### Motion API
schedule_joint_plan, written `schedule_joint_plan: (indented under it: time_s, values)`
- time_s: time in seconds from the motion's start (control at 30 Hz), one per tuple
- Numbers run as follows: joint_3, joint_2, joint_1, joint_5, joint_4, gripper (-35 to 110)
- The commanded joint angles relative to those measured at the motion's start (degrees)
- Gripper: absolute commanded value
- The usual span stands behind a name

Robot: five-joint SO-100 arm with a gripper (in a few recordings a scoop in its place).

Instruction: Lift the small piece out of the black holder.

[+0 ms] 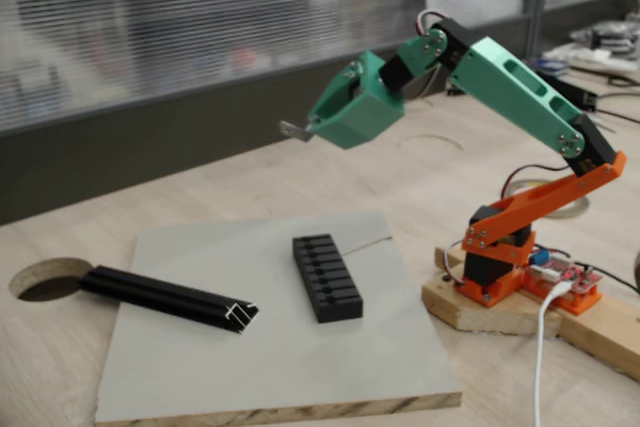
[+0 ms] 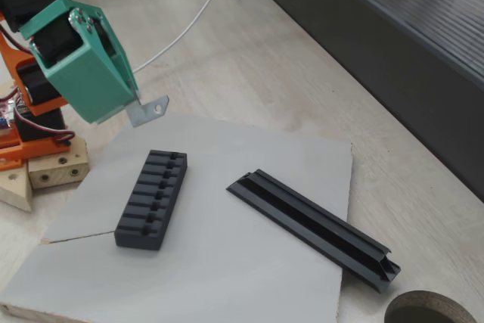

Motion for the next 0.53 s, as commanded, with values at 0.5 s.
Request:
schedule_joint_plan:
  time_s: [0.5]
  values:
    - [-0.97,4.13,0.26,0.53,0.00,5]
